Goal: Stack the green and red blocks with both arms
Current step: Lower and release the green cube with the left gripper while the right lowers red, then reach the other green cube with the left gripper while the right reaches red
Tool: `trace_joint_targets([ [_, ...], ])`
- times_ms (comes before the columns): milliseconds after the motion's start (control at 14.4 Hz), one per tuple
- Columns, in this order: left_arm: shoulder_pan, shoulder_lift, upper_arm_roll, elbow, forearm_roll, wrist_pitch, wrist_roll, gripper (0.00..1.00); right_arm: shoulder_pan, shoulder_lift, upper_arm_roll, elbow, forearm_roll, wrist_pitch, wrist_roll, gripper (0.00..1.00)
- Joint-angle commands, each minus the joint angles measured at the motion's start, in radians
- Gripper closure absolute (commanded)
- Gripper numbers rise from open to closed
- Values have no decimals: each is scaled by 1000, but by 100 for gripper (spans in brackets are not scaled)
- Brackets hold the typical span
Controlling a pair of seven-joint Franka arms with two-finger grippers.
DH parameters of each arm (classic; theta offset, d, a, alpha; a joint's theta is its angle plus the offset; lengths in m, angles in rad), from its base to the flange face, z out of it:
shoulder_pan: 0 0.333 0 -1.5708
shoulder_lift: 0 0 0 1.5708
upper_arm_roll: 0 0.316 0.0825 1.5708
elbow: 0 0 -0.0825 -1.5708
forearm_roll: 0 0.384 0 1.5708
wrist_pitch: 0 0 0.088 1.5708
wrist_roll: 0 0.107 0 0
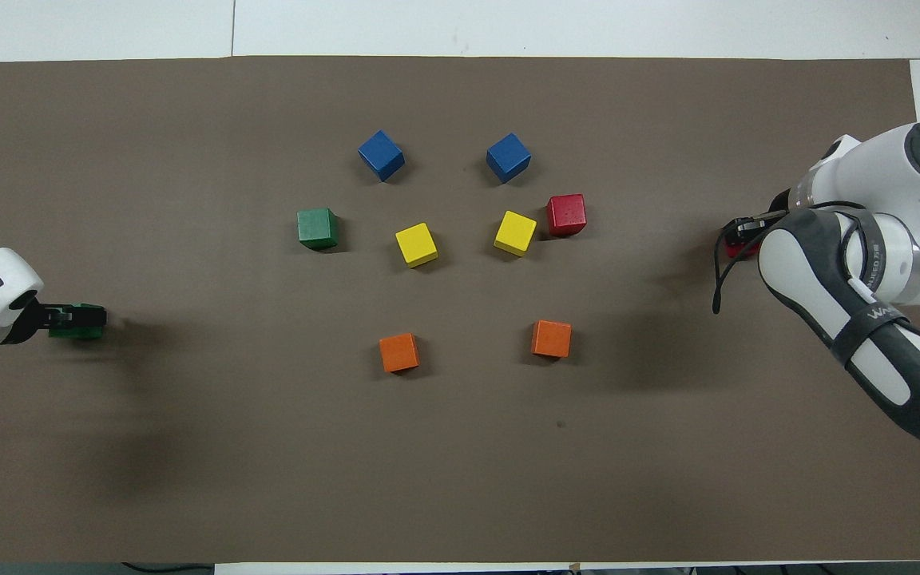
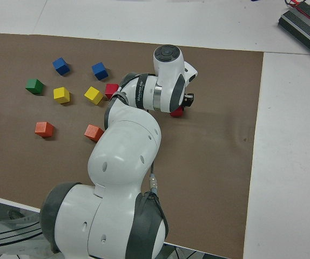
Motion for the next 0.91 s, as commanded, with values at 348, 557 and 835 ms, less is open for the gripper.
trace_joint_targets([
  [348, -190, 56, -7, 442, -13, -404, -174, 0, -9, -9, 5, -18, -41, 25, -31, 0],
  [557, -346, 91, -5, 514, -15, -415, -415, 0, -6, -26, 5, -8, -52, -11, -31, 0],
  [835, -465, 180, -4, 582, -9, -396, -514, 0, 55, -78, 5, 134, -54, -244, -21, 0],
])
